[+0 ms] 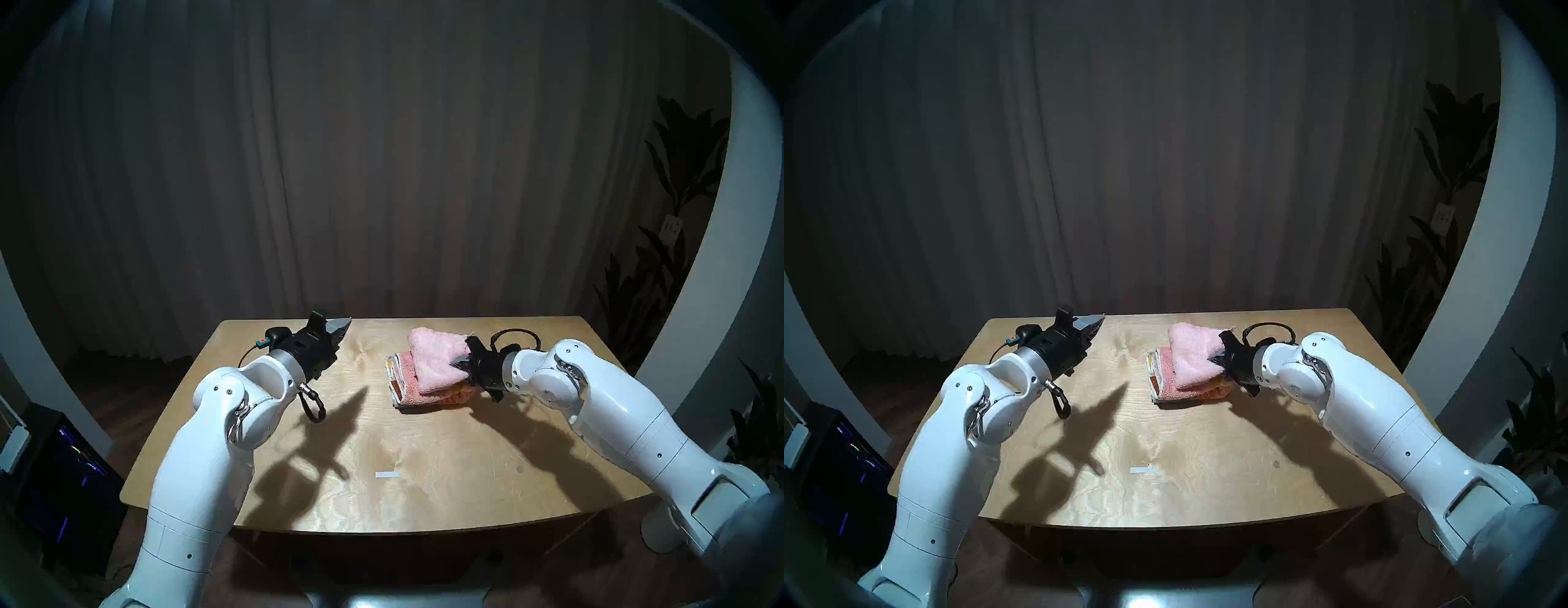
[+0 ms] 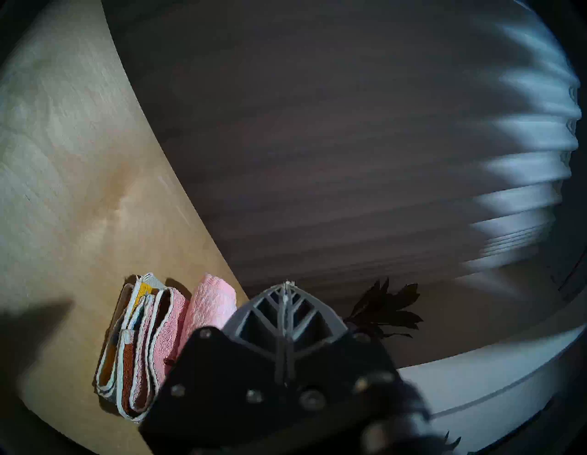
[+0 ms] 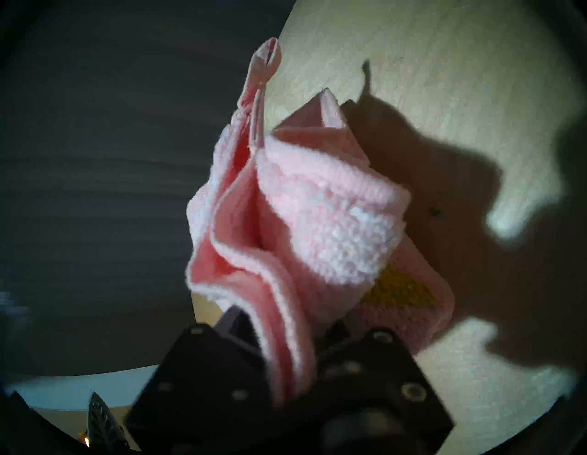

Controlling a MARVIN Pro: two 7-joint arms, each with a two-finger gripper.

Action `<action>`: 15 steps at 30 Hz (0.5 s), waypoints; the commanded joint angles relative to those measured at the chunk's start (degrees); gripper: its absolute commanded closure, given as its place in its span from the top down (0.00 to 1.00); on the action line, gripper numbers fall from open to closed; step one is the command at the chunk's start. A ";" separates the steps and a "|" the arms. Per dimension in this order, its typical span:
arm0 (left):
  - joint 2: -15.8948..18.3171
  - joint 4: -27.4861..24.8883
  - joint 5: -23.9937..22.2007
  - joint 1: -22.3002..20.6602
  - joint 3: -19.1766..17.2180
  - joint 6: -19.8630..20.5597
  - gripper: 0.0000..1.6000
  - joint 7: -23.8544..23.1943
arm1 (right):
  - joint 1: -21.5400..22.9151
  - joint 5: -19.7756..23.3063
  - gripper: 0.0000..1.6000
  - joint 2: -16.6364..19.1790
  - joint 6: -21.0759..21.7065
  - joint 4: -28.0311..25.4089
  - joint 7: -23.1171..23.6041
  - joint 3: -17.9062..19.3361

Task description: Fold each towel twice and stack them on table

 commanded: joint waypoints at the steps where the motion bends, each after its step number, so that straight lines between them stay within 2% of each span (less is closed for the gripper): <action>1: -0.12 -0.53 0.44 -1.09 -0.46 -0.67 0.00 0.05 | 1.47 -0.33 0.74 -0.66 1.85 0.21 -1.86 -1.45; 2: -0.17 -0.50 0.20 -1.07 -0.57 -0.65 0.00 0.14 | 1.53 -0.79 0.71 -0.72 1.67 0.04 -1.94 -1.72; 3: -0.19 -0.45 0.06 -1.05 -0.68 -0.65 0.00 0.20 | 1.87 -0.22 0.80 -0.80 2.22 0.21 -2.77 -1.93; 4: -0.10 -0.41 0.27 -1.05 -0.67 -0.67 0.00 0.07 | 1.95 -0.30 1.00 -0.86 2.27 0.24 -2.74 -2.04; 9: 0.04 -0.25 0.05 -1.18 -0.99 -0.54 0.00 0.29 | 2.84 -0.75 1.00 -0.72 2.15 -0.44 -4.53 -2.62; 15: -0.06 -0.10 -0.34 -1.29 -1.31 -0.29 0.00 0.30 | 4.98 -0.77 1.00 0.79 2.55 -2.05 -9.82 -2.95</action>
